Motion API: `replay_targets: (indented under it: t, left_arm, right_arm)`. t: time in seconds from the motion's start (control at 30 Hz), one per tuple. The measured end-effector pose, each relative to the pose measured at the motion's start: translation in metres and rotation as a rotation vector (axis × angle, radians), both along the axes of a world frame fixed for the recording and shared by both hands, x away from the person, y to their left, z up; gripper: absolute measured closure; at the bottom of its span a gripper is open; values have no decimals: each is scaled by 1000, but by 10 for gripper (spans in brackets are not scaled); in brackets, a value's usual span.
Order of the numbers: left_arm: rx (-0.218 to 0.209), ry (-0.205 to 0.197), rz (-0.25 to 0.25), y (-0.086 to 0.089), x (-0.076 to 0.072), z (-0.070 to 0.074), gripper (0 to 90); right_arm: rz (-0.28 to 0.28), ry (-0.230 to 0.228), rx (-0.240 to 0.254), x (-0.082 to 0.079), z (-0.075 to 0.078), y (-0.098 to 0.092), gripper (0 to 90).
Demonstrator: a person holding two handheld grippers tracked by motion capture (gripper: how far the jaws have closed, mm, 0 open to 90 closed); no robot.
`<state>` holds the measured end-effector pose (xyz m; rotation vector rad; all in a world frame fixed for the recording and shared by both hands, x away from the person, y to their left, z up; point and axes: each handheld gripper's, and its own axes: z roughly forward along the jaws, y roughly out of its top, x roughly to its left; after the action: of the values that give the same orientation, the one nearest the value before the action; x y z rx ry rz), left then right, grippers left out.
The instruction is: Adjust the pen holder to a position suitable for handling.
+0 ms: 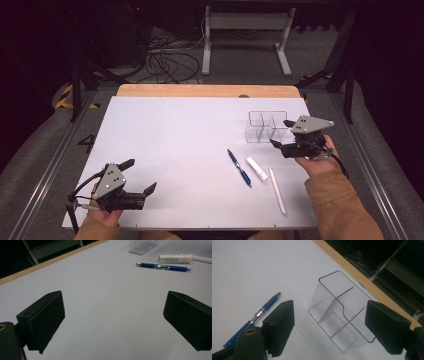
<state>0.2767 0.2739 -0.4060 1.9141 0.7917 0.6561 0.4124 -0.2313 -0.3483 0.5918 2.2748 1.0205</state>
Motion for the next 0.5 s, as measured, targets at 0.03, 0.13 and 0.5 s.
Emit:
replay_targets:
  t: [0.03, 0.13, 0.5]
  left_arm:
    - [0, 0, -1, 0, 0, 0, 45]
    - [0, -1, -1, -1, -1, 0, 45]
    - [0, 4, -1, 0, 0, 0, 46]
  right_arm:
    - [4, 1, -10, 1, 0, 0, 265]
    - [12, 14, -30, 6, 1, 1, 309]
    - [45, 122, -94, 38, 2, 5, 444]
